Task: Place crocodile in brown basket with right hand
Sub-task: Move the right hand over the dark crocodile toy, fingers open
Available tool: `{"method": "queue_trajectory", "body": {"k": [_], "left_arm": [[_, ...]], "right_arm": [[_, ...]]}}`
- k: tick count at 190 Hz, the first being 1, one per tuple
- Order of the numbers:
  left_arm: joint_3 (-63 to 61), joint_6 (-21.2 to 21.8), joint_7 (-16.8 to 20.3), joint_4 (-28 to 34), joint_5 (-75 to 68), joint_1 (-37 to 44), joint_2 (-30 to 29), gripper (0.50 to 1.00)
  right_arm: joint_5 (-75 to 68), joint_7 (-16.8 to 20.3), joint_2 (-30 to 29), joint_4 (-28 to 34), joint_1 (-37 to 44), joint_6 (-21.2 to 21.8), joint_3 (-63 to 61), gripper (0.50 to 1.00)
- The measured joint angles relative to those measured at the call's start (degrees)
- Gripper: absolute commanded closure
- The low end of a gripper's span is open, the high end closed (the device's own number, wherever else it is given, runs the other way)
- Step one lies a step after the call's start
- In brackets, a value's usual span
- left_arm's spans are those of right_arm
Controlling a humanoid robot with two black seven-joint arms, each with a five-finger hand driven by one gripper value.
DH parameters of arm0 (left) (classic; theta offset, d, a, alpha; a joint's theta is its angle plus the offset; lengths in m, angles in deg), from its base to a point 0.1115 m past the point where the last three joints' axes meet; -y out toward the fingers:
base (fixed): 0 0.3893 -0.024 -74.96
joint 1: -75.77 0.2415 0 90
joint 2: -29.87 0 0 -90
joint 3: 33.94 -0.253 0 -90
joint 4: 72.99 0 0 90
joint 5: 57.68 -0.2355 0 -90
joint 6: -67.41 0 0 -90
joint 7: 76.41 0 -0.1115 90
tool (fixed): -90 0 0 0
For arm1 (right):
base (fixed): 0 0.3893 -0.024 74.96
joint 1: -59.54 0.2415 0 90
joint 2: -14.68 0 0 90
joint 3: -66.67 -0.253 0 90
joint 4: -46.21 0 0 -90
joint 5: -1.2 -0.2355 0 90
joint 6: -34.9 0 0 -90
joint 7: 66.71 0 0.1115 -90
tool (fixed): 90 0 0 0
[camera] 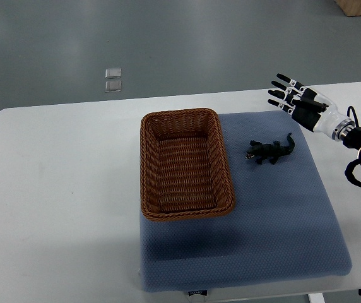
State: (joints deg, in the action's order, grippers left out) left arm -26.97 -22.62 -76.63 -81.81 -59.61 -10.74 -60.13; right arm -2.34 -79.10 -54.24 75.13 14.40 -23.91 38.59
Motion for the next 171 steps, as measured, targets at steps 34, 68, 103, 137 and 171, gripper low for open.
{"method": "queue_trajectory", "body": {"k": [34, 68, 103, 137, 171], "left_arm": [[0.4, 0.1, 0.0, 0.0, 0.1, 0.0, 0.0, 0.500], [0.1, 0.1, 0.0, -0.1, 0.1, -0.1, 0.0, 0.500], [-0.1, 0.0, 0.0, -0.1, 0.0, -0.1, 0.0, 0.500], [-0.1, 0.0, 0.0, -0.2, 0.0, -0.1, 0.0, 0.500], [-0.2, 0.0, 0.0, -0.2, 0.0, -0.1, 0.0, 0.500]], "right_arm": [[0.3, 0.0, -0.1, -0.1, 0.2, -0.3, 0.6, 0.566], [0.4, 0.0, 0.2, -0.2, 1.7, -1.1, 1.0, 0.566], [3.3, -0.2, -0.4, -0.2, 2.1, -1.2, 1.1, 0.568], [7.8, -0.7, -0.8, 0.1, 2.2, -1.3, 0.7, 0.568], [14.5, -0.9, -1.1, 0.2, 3.4, -1.4, 0.7, 0.568]]}}
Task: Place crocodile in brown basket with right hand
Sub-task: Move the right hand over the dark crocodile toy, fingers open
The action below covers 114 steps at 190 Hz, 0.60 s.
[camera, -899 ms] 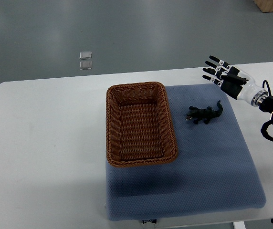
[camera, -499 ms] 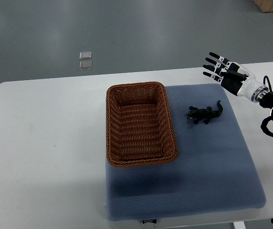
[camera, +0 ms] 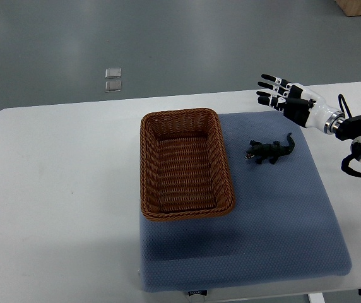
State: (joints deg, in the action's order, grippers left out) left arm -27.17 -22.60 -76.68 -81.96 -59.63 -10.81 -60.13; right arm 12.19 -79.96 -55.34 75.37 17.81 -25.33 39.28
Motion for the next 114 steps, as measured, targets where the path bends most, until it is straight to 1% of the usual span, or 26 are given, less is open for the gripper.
{"method": "queue_trajectory", "body": {"k": [46, 74, 114], "left_arm": [[0.0, 0.0, 0.0, 0.0, 0.0, 0.0, 0.0, 0.500], [0.0, 0.0, 0.0, 0.0, 0.0, 0.0, 0.0, 0.500], [0.0, 0.0, 0.0, 0.0, 0.0, 0.0, 0.0, 0.500]], "right_arm": [[7.5, -1.9, -0.5, 0.2, 1.8, 0.5, 0.1, 0.568], [11.8, -2.7, 0.2, 1.2, 2.5, 0.6, 0.2, 0.568], [26.1, -6.4, 2.5, 3.5, 3.8, 0.8, 0.4, 0.568]]}}
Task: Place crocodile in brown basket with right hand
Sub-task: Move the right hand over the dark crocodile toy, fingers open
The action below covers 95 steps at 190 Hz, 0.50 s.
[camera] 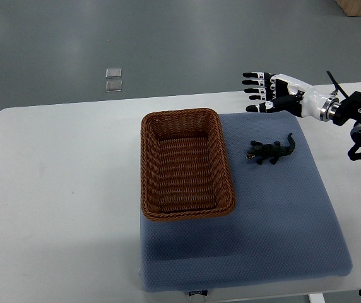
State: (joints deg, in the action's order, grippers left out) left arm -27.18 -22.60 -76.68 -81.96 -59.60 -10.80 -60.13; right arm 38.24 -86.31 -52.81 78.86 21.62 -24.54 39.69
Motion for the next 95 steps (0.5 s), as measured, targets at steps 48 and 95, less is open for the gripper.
{"method": "queue_trajectory", "body": {"k": [48, 95], "left_arm": [[0.0, 0.0, 0.0, 0.0, 0.0, 0.0, 0.0, 0.500], [0.0, 0.0, 0.0, 0.0, 0.0, 0.0, 0.0, 0.500]], "right_arm": [[18.4, -3.4, 4.6, 5.5, 1.0, -0.6, 0.0, 0.568], [34.8, -3.6, 5.2, 8.8, 2.6, -5.9, 0.9, 0.568]]}}
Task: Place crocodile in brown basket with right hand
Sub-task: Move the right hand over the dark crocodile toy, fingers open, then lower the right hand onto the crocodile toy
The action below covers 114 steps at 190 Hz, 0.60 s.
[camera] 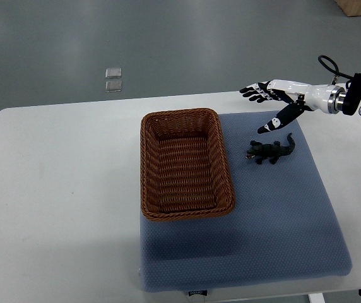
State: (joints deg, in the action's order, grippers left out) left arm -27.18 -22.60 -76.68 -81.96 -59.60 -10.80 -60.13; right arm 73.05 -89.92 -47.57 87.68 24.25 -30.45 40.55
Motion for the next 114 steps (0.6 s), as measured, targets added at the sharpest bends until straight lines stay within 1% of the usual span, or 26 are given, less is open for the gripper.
{"method": "queue_trajectory", "body": {"k": [28, 45, 86, 114], "left_arm": [[0.0, 0.0, 0.0, 0.0, 0.0, 0.0, 0.0, 0.500], [0.0, 0.0, 0.0, 0.0, 0.0, 0.0, 0.0, 0.500], [0.0, 0.0, 0.0, 0.0, 0.0, 0.0, 0.0, 0.500], [0.0, 0.0, 0.0, 0.0, 0.0, 0.0, 0.0, 0.500]], "right_arm": [[10.1, -0.5, 1.4, 3.2, 0.4, -8.1, 4.9, 0.568], [13.2, -1.2, 2.3, 4.8, 1.2, -11.9, 9.1, 0.568], [17.6, -2.7, 3.3, 6.0, 2.9, -18.4, 16.8, 0.568], [20.8, -2.9, 3.6, 7.3, 3.0, -21.1, 18.9, 0.568]]}}
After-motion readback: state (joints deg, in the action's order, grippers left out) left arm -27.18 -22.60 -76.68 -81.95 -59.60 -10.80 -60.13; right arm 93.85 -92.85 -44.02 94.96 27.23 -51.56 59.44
